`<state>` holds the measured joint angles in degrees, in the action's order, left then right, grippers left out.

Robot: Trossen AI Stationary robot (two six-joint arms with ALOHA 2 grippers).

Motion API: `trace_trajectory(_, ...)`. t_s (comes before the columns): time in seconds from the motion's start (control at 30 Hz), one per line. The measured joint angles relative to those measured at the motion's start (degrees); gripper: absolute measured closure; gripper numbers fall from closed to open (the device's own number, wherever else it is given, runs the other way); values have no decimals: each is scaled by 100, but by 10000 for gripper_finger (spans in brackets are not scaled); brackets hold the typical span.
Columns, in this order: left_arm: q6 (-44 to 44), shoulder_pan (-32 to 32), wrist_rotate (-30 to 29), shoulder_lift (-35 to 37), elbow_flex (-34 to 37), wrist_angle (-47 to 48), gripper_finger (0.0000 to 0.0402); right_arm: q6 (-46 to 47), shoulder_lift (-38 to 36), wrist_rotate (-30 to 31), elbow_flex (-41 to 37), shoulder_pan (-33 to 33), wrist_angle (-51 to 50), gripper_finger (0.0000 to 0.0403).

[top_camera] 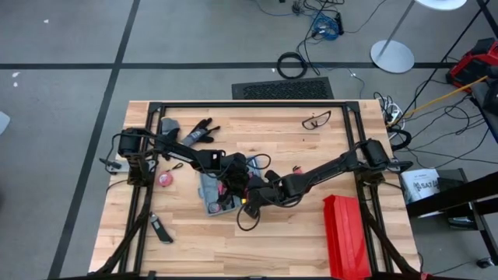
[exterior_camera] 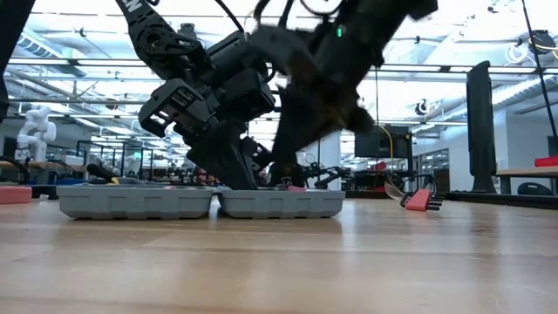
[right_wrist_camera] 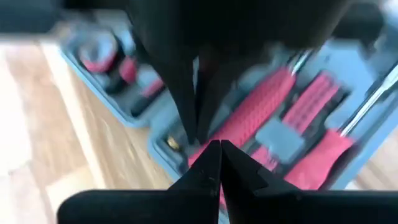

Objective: Prefit tool cases
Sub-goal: Put the red terminal block into the gray prefit tools case

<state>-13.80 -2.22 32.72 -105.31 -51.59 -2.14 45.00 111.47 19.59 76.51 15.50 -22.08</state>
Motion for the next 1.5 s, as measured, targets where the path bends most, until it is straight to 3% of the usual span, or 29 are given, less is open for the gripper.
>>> trace_trajectory(0.17,2,0,-8,1,0,5,402,298,218,-307,-13,3,-256,403)
trace_trajectory(0.8,15,0,-25,1,2,16,402,232,308,104,-23,63,-632,403)
trace_trajectory(1.5,0,0,1,6,11,34,402,209,563,5,11,-43,-333,403)
